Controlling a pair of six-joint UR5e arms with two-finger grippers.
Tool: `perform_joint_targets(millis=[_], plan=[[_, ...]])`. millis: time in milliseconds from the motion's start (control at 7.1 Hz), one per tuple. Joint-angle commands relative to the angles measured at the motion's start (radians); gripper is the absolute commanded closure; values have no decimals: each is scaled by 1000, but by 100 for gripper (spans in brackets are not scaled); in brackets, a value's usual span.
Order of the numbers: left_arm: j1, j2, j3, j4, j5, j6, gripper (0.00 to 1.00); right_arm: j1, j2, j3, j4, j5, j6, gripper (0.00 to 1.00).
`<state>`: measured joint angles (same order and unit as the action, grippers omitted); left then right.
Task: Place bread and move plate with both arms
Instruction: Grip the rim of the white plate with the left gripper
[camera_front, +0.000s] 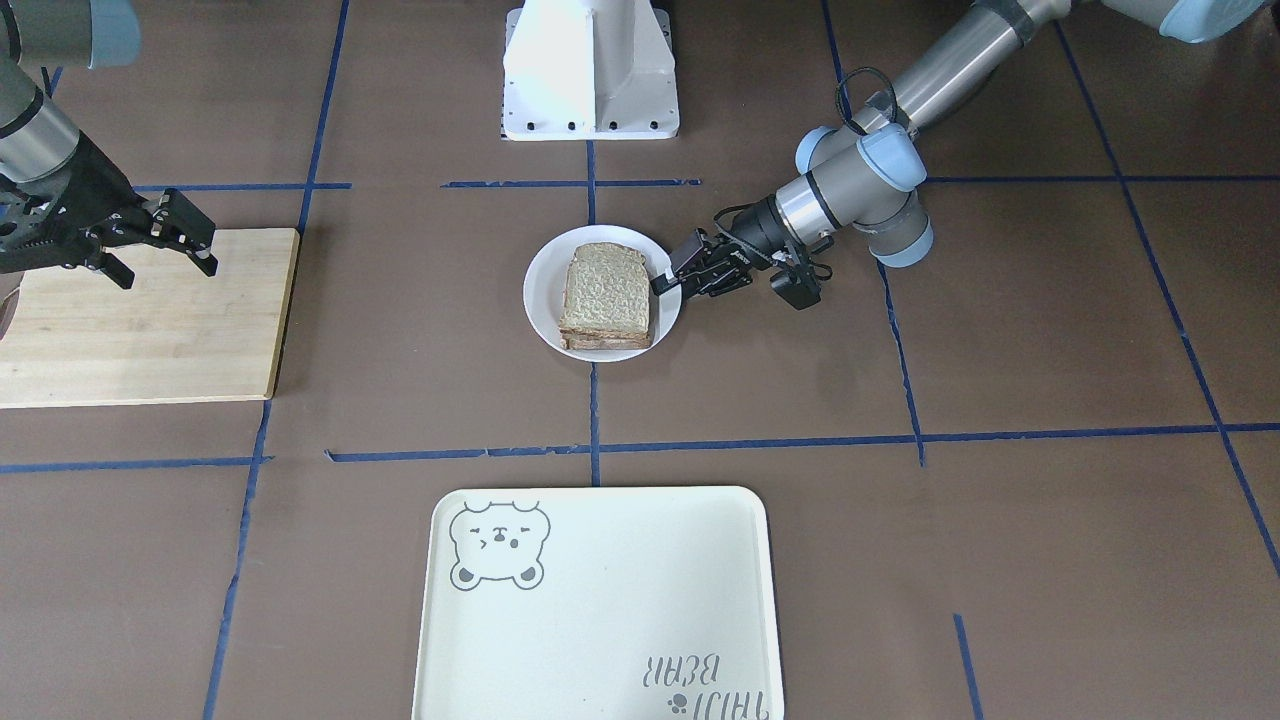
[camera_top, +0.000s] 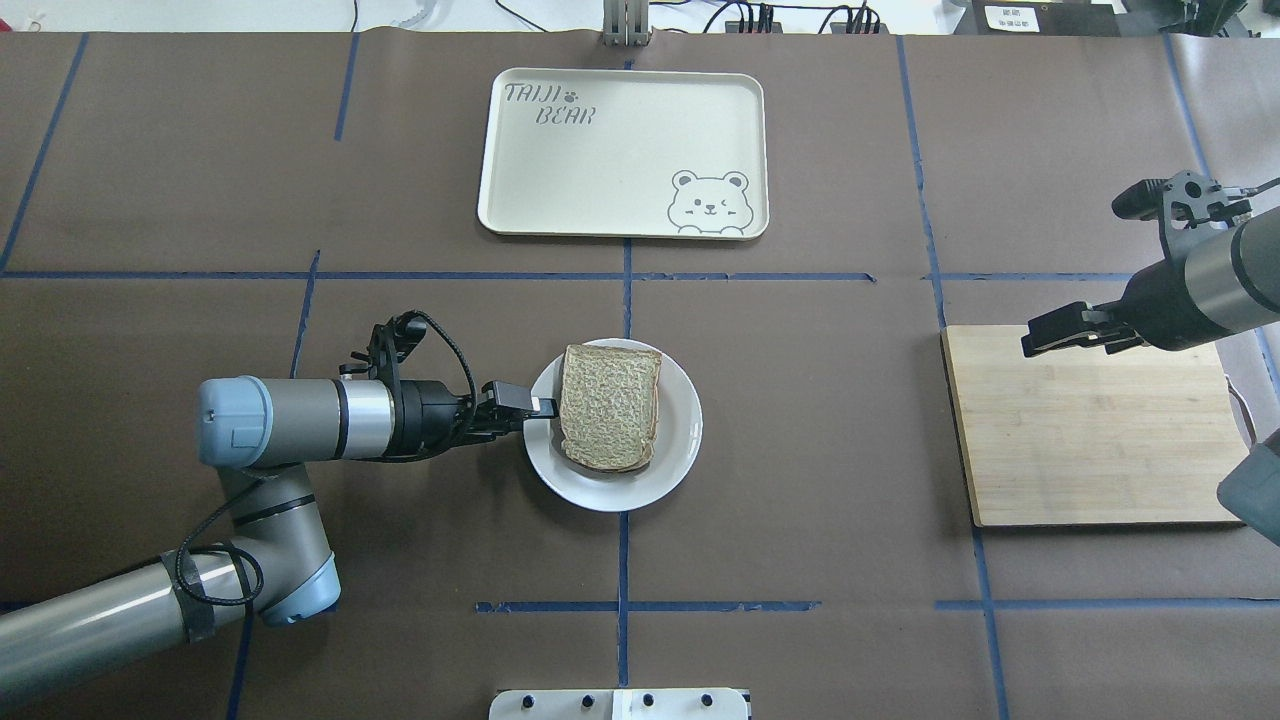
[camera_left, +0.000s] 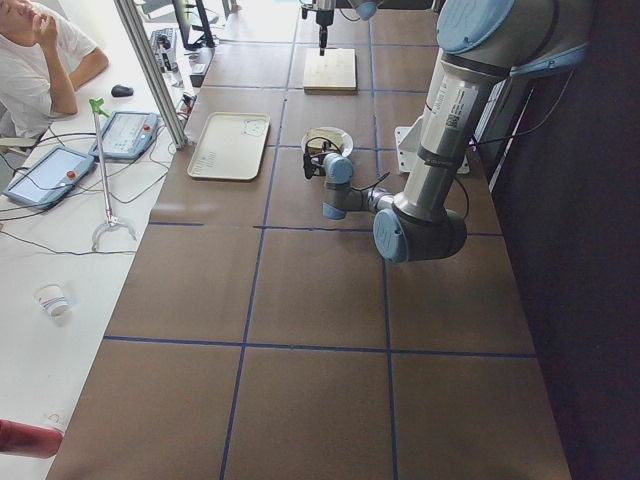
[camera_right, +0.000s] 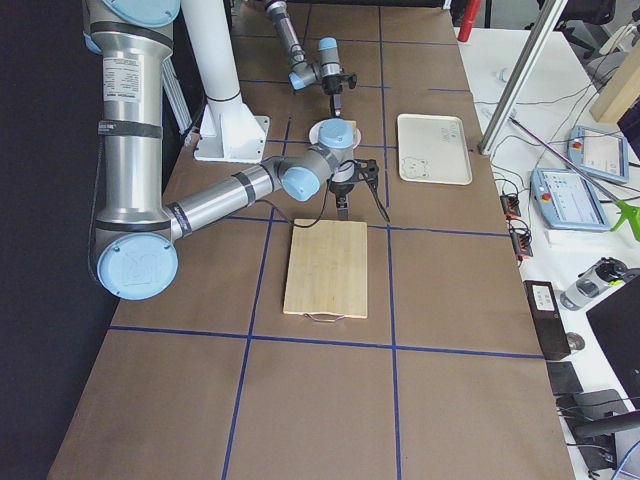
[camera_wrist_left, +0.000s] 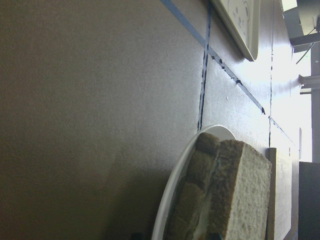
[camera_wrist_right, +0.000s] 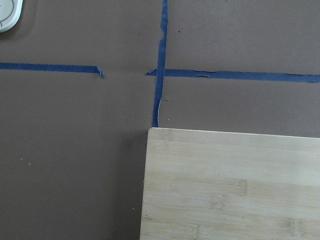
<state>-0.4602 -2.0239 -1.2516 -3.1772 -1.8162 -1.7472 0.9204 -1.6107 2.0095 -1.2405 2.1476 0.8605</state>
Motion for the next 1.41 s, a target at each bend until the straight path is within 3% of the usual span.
perform_joint_targets(millis=[0, 704, 1267], plan=[[0, -3, 8, -1, 0, 0, 58, 0, 0, 0, -1, 2, 0, 0], [8, -1, 14, -17, 0, 0, 90, 18, 3, 0, 1, 44, 0, 0], [8, 1, 11, -53, 0, 0, 95, 20, 5, 2, 1, 44, 0, 0]])
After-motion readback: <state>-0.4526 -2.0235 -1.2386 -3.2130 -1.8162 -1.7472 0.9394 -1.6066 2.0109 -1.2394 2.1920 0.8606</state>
